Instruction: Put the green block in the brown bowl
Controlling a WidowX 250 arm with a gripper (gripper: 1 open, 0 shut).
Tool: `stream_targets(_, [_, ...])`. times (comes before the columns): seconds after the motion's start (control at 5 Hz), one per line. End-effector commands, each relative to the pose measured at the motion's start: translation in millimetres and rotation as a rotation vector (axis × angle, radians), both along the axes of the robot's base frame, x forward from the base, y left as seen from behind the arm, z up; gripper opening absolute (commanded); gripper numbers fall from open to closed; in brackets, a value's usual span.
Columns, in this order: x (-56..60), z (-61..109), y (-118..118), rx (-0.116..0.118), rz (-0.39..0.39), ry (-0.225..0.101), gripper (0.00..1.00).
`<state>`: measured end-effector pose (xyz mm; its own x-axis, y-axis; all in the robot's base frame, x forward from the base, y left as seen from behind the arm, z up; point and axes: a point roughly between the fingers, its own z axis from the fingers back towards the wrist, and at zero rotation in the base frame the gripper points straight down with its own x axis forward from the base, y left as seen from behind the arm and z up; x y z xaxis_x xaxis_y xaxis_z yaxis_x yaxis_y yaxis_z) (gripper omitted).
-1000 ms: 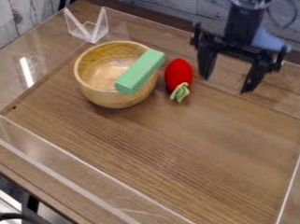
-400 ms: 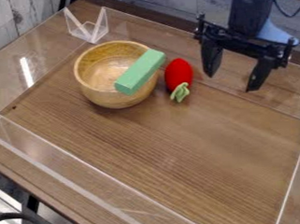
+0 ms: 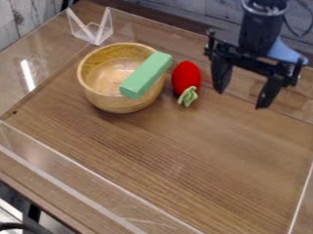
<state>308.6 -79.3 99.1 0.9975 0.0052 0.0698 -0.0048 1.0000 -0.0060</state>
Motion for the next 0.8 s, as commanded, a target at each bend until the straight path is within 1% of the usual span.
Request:
stream_targets(0.0, [3.1, 11.3, -3, 0.007, -0.008, -0.054, 1.0])
stream_targets(0.4, [7.9, 21.9, 22, 0.007, -0.086, -0.095, 1.0])
stream_targets(0.6, [9.9, 20.0, 8, -0.014, -0.111, -0.11, 1.0])
